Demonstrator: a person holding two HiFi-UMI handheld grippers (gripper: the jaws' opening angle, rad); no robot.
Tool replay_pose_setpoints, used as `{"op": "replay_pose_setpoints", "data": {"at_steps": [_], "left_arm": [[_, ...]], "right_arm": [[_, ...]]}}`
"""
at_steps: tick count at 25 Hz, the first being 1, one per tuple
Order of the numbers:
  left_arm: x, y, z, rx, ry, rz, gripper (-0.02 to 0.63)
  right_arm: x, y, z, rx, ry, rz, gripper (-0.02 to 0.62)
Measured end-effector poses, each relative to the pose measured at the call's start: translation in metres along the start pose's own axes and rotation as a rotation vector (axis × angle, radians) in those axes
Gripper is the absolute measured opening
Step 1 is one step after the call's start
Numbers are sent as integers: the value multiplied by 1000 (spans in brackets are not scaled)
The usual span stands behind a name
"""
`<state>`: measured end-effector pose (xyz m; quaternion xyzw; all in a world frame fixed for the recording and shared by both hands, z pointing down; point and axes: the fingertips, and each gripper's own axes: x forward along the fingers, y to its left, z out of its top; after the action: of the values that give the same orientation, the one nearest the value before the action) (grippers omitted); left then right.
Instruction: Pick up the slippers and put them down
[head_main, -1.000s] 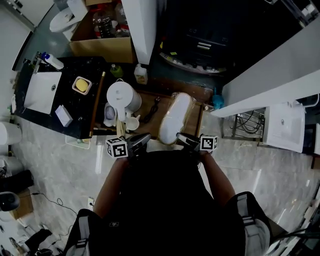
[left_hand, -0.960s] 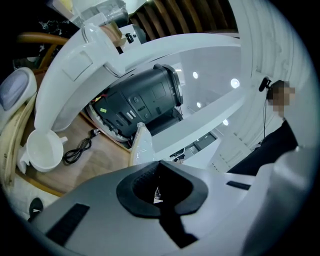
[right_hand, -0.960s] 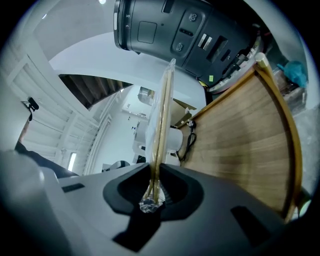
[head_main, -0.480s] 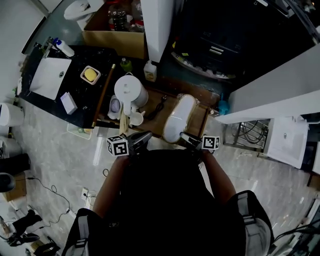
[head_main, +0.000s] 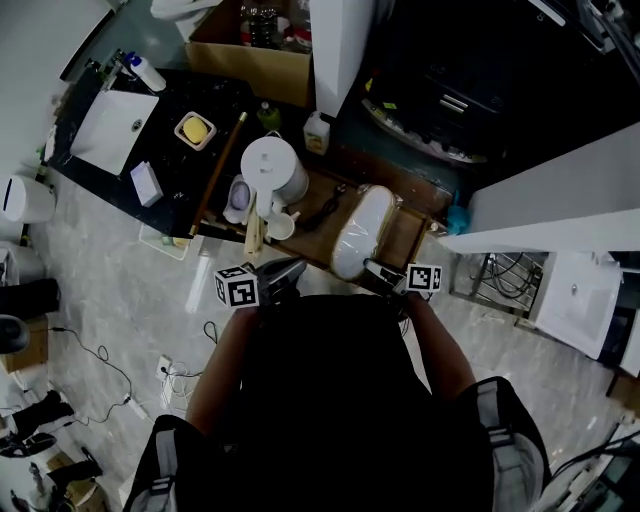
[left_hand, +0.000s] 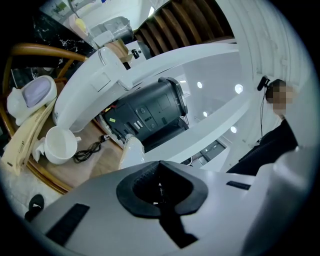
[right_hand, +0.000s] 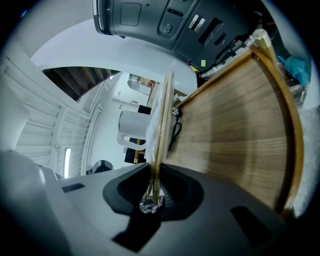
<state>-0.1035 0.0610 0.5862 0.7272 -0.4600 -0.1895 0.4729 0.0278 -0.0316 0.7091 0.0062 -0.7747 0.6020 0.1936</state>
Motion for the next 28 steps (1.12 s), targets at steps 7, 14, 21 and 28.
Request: {"op": "replay_pose_setpoints", "data": {"at_steps": [7,14,21,28], "left_arm": [[-1,0,-6,-6,-28,26,11],[-2,0,-9,-6,-53,44,11],[2,-2,-13,-4,-50,54,11],[2,-1,-17,-13,-57,61,11]], "right_arm": [[0,-15,0,13,39,-22,69],[1,-30,2,48,53,-34,71],[9,-40,-1,72,92,-51,71],[12,-46,-4,77,110,-66,71]]}}
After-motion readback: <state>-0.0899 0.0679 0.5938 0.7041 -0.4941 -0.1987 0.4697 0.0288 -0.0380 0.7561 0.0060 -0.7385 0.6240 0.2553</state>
